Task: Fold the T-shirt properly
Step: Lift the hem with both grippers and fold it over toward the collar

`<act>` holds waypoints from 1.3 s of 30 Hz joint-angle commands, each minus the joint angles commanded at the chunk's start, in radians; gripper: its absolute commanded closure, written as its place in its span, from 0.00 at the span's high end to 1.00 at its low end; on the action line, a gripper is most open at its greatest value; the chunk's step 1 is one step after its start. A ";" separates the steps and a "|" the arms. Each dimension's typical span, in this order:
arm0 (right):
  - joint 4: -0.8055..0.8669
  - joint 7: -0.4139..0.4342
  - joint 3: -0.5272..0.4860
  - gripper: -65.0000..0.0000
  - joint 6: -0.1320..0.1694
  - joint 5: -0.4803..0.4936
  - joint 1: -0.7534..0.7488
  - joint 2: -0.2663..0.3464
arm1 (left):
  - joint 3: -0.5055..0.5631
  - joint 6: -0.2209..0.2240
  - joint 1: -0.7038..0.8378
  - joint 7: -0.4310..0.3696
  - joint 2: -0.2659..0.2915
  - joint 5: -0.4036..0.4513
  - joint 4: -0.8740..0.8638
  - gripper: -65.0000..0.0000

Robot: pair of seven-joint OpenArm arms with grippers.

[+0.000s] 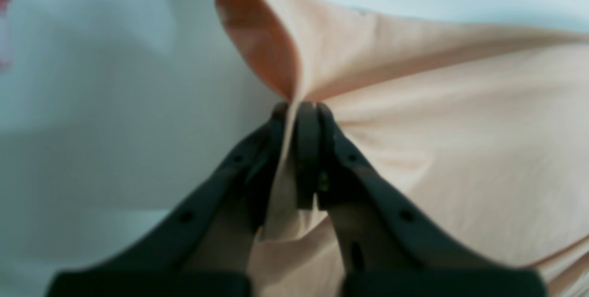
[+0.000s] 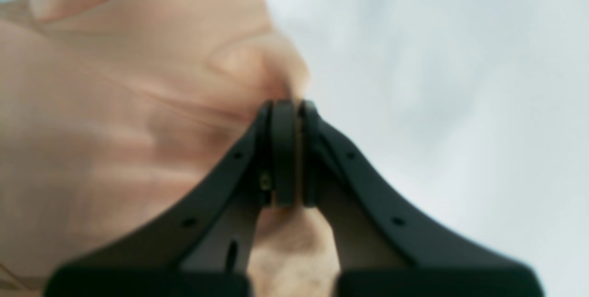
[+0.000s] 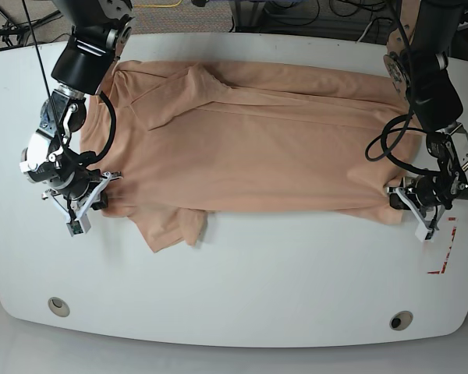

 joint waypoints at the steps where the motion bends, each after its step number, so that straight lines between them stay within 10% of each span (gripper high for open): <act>1: 0.018 -0.014 0.000 0.00 0.000 0.000 -0.003 -0.002 | 0.000 0.000 0.008 0.006 0.002 0.000 0.025 0.01; 39: 0.439 -0.180 0.068 0.00 0.000 0.002 -0.374 -0.138 | -0.002 0.000 0.385 0.046 -0.006 0.000 0.471 0.01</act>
